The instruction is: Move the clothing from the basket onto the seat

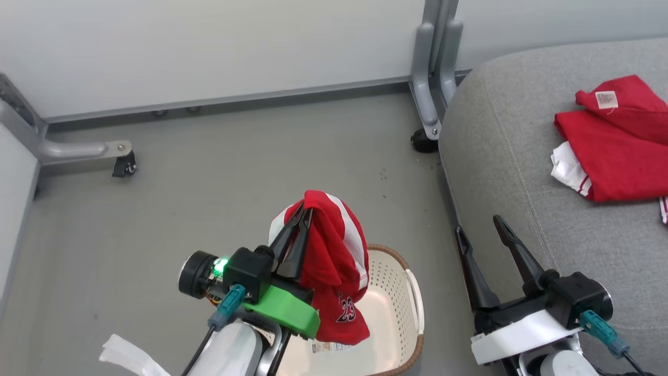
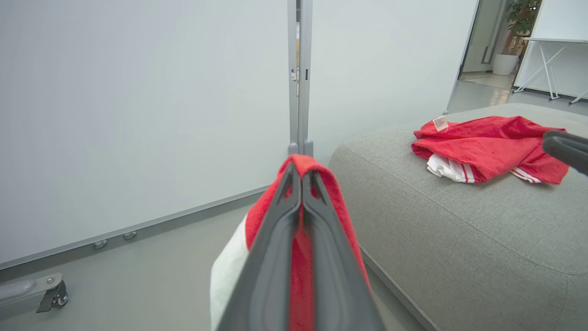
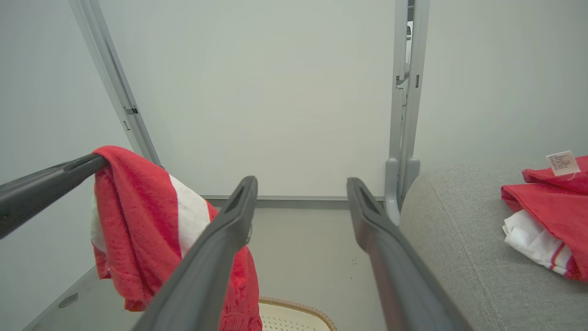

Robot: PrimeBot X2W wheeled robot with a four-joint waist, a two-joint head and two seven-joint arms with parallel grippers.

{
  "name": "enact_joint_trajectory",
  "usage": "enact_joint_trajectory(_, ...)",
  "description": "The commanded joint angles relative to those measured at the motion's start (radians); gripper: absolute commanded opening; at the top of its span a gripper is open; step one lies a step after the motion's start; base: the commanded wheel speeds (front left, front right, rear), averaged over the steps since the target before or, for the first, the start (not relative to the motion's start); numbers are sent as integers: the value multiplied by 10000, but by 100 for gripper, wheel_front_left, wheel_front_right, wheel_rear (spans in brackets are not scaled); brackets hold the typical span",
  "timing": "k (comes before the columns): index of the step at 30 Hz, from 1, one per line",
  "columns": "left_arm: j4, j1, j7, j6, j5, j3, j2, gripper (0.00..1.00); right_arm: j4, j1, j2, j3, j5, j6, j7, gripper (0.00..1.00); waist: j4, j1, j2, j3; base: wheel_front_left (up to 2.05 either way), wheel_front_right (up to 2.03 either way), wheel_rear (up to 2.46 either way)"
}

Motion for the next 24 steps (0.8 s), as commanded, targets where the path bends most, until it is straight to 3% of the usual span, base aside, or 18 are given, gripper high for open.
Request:
enact_joint_trajectory(1,-204,128,-2,46,-38,91,15,0,38,156,11,78,73,-16,-30,100,175,2,0,-540,0,0,0)
enact_joint_trajectory(8,-738,-223,-4,-70,-46,-31,14,0,317,-55,-46,835,358,-16,-30,100,159,2,0,-594,0,0,0)
enact_joint_trajectory(17,-1296,-885,-3,272,-550,-775,13,0,1128,-1053,-152,2818,537,-16,-30,100,107,2,0,-281,0,0,0)
enact_joint_trajectory(24,-1677,-1346,-3,488,-806,-1594,14,0,1756,-1816,22,3161,191,-16,-30,100,145,2,0,-108,0,0,0)
